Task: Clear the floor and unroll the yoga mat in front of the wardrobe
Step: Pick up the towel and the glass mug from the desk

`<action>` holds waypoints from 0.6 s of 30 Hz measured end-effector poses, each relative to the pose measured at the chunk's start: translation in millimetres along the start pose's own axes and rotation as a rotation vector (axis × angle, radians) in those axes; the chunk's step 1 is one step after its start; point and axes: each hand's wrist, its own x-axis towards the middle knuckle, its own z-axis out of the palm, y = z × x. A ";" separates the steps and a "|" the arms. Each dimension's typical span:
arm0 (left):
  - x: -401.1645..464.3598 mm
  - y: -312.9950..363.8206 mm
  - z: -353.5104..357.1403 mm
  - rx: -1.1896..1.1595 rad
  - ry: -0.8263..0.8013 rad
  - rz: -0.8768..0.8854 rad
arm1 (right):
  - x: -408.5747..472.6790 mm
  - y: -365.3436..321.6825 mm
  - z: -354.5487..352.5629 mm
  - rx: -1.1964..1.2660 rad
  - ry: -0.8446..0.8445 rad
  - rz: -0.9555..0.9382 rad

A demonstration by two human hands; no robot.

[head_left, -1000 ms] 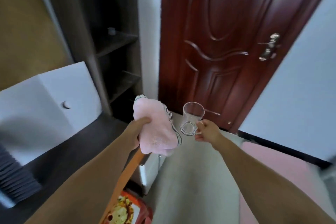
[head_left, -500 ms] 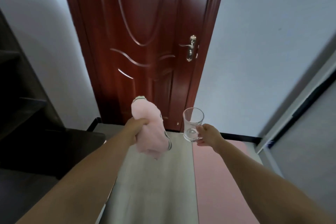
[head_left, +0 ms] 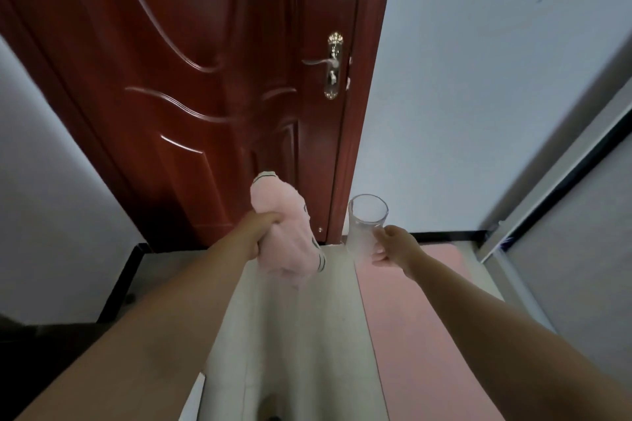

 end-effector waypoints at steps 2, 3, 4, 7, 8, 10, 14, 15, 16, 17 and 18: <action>35.5 10.9 -0.4 0.027 -0.030 -0.036 | 28.3 -8.8 7.6 0.031 0.022 0.032; 51.1 14.1 0.7 0.037 -0.038 -0.058 | 39.3 -11.4 9.5 0.039 0.025 0.042; 67.2 15.5 3.6 0.040 -0.045 -0.076 | 51.3 -12.6 10.9 0.046 0.030 0.054; 105.7 14.3 19.6 0.028 -0.053 -0.103 | 83.2 -8.9 12.9 0.046 0.056 0.072; 118.2 11.0 26.2 0.020 -0.059 -0.111 | 94.1 -6.4 13.0 0.039 0.060 0.082; 148.7 -0.2 42.9 0.002 -0.069 -0.141 | 126.5 2.3 12.4 0.009 0.059 0.100; 202.5 -36.9 77.1 -0.046 -0.103 -0.206 | 186.3 31.8 11.3 -0.021 0.060 0.118; 224.7 -55.2 89.0 -0.068 -0.125 -0.236 | 209.4 48.5 13.3 -0.031 0.065 0.120; 246.3 -73.7 99.6 -0.096 -0.144 -0.267 | 230.4 63.7 15.7 -0.032 0.067 0.126; 263.7 -90.6 108.0 -0.126 -0.157 -0.293 | 248.6 77.6 18.1 -0.034 0.073 0.137; 289.9 -113.5 119.2 -0.161 -0.166 -0.315 | 274.0 96.2 22.2 -0.032 0.089 0.145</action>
